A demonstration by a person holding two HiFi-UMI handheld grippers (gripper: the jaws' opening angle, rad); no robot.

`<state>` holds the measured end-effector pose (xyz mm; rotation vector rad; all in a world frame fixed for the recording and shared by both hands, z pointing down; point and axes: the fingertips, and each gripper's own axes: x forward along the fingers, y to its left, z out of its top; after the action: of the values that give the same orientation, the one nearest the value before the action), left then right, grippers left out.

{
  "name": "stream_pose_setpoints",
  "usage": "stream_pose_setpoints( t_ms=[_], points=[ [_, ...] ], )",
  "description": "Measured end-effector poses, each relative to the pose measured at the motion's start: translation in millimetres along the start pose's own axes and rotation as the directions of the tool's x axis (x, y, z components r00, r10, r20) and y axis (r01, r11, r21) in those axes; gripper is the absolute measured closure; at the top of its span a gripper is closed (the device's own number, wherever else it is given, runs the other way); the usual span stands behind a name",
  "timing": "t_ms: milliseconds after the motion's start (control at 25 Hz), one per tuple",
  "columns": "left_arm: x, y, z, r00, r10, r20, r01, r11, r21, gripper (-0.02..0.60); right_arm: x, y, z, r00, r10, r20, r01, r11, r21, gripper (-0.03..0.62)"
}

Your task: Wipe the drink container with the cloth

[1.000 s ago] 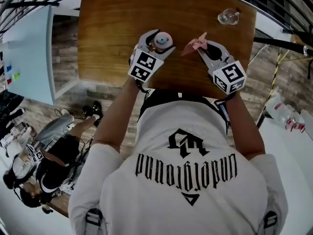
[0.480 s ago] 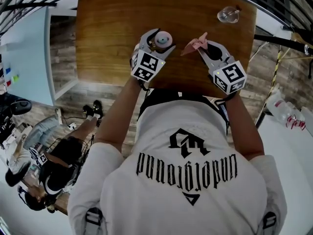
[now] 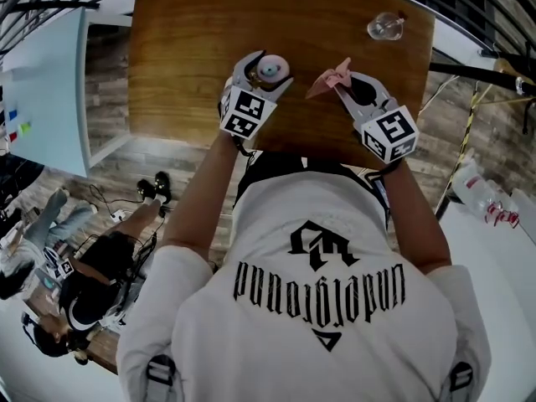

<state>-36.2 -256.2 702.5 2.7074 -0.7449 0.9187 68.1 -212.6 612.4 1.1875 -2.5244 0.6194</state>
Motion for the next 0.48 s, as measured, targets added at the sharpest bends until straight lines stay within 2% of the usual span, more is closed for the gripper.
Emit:
stream_pose_setpoints(
  t_ms=[280,480],
  points=[
    [-9.5,-2.7,9.3,0.998,0.051,0.035,-0.051,0.998,-0.024,0.189,-21.3,0.0,2.2,1.0,0.019,0.008,-0.019,0.999,-0.027,0.546],
    [-32.8,-4.0,13.6,0.992,0.115,0.058,-0.112,0.992,-0.058,0.189,-39.4,5.0,7.2,0.999,0.041,0.023,-0.04,0.998,-0.056,0.546]
  ],
)
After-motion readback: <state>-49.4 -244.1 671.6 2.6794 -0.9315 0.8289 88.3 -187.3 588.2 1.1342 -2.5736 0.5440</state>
